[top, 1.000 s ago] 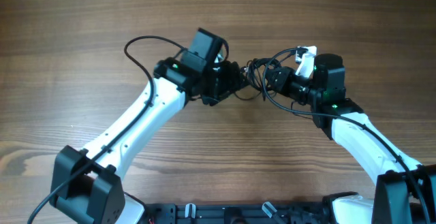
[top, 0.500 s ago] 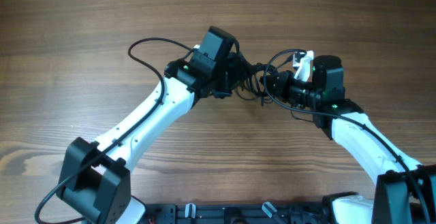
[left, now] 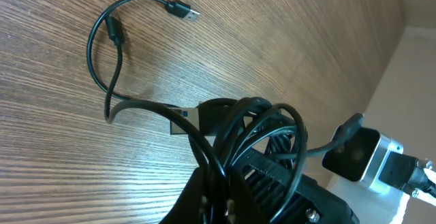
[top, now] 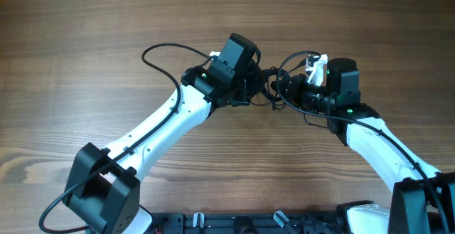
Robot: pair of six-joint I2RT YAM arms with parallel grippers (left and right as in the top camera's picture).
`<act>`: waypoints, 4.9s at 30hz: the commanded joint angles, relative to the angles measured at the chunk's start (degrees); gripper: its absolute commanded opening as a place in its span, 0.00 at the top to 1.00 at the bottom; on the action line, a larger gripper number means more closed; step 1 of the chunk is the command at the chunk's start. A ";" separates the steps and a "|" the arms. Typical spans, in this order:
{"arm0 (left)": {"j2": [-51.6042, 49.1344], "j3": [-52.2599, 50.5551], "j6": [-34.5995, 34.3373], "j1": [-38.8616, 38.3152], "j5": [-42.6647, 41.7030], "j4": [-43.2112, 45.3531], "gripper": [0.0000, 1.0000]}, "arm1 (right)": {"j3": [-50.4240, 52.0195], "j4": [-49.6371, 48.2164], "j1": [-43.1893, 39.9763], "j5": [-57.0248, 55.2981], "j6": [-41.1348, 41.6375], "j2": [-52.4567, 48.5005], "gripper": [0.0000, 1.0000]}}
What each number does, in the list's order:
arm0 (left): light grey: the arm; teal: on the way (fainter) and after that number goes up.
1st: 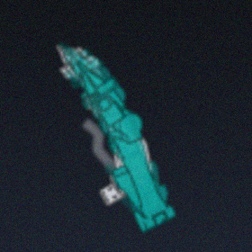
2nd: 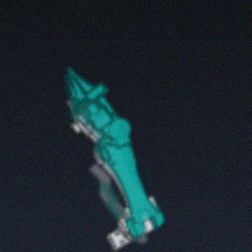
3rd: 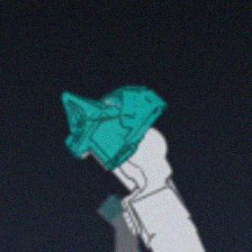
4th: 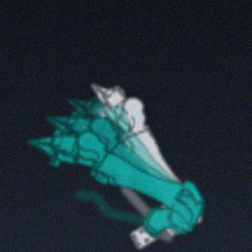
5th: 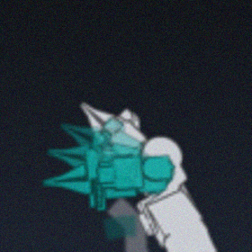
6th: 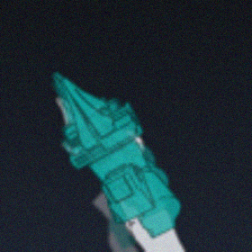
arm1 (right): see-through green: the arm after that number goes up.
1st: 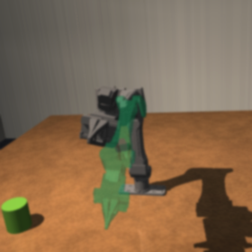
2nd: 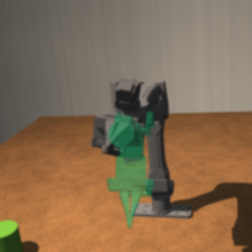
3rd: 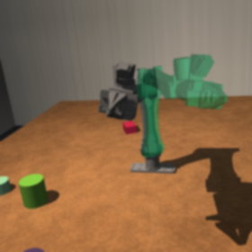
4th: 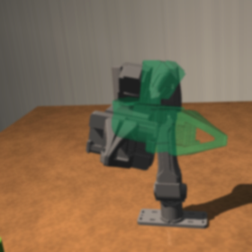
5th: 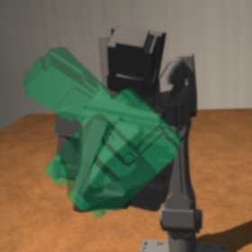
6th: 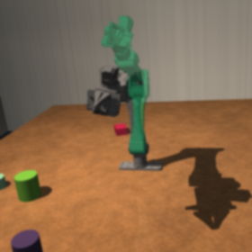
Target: Untangle cables
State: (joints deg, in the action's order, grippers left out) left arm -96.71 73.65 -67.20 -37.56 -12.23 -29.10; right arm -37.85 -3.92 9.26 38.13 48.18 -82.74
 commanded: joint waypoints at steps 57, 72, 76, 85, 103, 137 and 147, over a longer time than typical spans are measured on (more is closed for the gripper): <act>-0.92 0.17 6.51 10.88 -16.46 9.53 0.96 | 0.04 15.87 7.06 -8.70 -0.09 1.53 0.53; -0.92 0.17 8.52 11.15 -12.28 8.50 0.96 | 0.04 13.16 7.82 2.60 -14.80 1.53 0.96; -0.92 0.17 16.09 10.73 -6.47 5.29 0.96 | 0.02 11.08 7.21 12.02 -18.25 2.40 0.96; -0.92 0.17 30.32 7.58 -2.21 2.49 0.96 | -0.24 4.66 2.93 15.08 -14.01 10.14 0.96; -0.92 0.17 35.32 4.66 6.56 0.15 0.96 | -0.24 3.19 -0.83 5.46 -5.99 11.69 0.96; -0.92 0.17 41.97 1.03 -14.10 1.60 0.96 | -0.24 1.66 -1.07 2.56 -5.90 -0.61 0.59; -0.92 0.17 24.83 13.51 -14.12 -0.37 0.96 | -0.24 1.55 -8.61 14.73 -6.93 2.32 0.36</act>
State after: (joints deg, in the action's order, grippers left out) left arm -98.06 73.60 -32.12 -29.19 -25.63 -28.80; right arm -37.93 -2.76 4.56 49.98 42.19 -81.84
